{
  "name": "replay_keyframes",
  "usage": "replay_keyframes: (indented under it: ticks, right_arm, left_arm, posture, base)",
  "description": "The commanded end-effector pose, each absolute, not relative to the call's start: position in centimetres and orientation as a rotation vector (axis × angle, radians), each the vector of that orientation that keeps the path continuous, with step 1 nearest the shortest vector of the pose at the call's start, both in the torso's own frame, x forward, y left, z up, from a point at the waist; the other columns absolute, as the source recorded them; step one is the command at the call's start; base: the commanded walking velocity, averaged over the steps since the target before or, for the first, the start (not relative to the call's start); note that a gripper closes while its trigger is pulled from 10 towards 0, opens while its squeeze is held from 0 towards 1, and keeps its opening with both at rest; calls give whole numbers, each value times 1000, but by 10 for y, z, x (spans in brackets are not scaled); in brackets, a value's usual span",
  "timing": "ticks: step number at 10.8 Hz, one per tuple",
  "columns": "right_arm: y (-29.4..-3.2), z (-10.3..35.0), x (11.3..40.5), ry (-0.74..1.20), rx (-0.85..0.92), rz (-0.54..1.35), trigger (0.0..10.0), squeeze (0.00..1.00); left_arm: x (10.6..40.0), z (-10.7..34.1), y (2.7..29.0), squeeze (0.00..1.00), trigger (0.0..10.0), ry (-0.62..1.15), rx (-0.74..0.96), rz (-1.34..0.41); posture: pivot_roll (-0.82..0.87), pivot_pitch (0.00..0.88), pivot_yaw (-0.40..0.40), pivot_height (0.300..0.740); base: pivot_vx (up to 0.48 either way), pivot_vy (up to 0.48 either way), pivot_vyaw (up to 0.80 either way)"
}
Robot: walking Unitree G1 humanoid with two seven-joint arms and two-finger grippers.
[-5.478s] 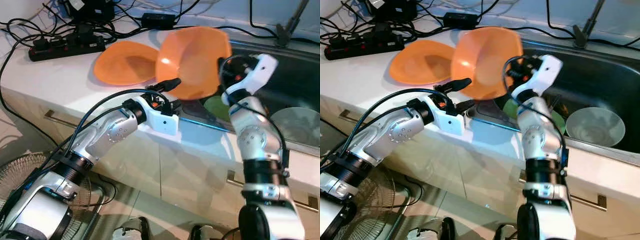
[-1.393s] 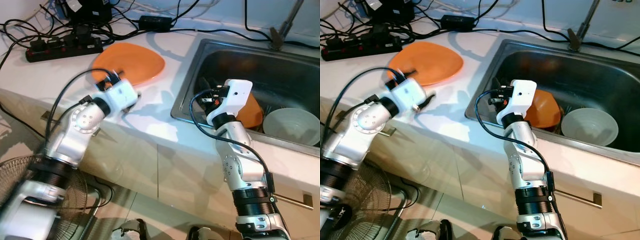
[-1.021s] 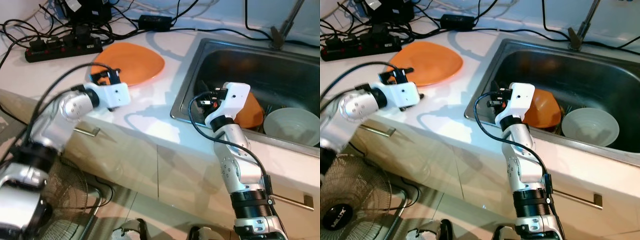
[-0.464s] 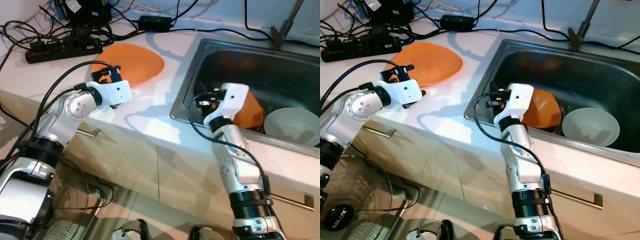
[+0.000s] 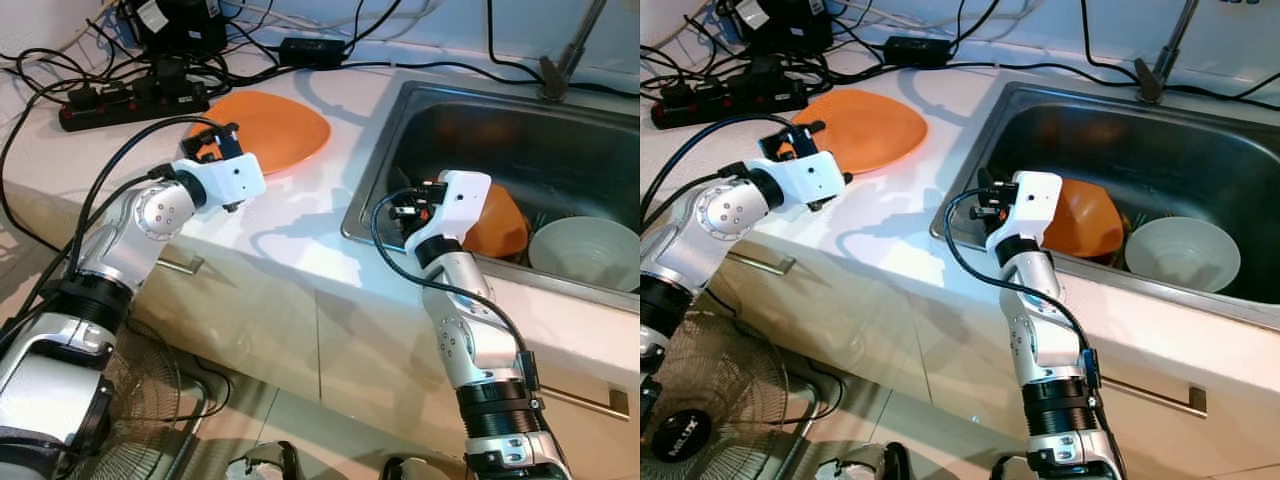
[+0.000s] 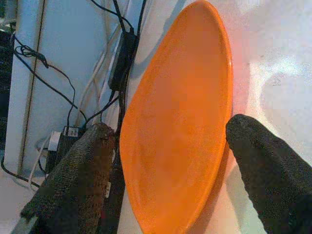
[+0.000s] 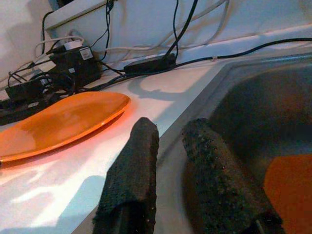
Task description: Kitchen organization
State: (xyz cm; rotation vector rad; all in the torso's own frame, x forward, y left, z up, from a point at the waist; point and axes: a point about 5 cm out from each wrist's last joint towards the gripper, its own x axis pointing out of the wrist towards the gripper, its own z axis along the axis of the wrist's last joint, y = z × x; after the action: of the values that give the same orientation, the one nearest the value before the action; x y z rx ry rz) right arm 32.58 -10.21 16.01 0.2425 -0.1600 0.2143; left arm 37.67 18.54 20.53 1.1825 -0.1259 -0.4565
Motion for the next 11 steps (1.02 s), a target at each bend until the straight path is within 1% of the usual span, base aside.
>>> replay_keyframes:
  ticks: [1,5,6,7,9,11]
  right_arm:
    - [-102,163,327,-169,239,213,10000,0]
    - [-103,162,327,-164,238,206,10000,0]
    - [-103,162,327,-163,237,203,10000,0]
    - [-104,161,327,-160,238,200,10000,0]
    - [-103,161,326,-157,238,197,10000,0]
    - [-104,159,325,-152,239,193,10000,0]
  left_arm:
    - [377,207,188,0,0,-125,1177,-445]
    - [379,213,190,0,0,-129,1208,-435]
    - [379,211,193,0,9804,-100,1228,-448]
    - [380,210,196,0,10000,-78,1251,-453]
    - [381,205,203,0,10000,-7,1288,-479]
    - [383,204,205,0,10000,27,1345,-493]
  posture:
    - [49,46,62,740]
    - [50,64,61,740]
    - [53,74,62,740]
    - [55,83,64,740]
    - [56,98,68,740]
    - [56,116,71,740]
  base:
    - [0,0,0]
    - [0,0,0]
    - [0,0,0]
    - [0,0,0]
    - [0,0,0]
    - [0,0,0]
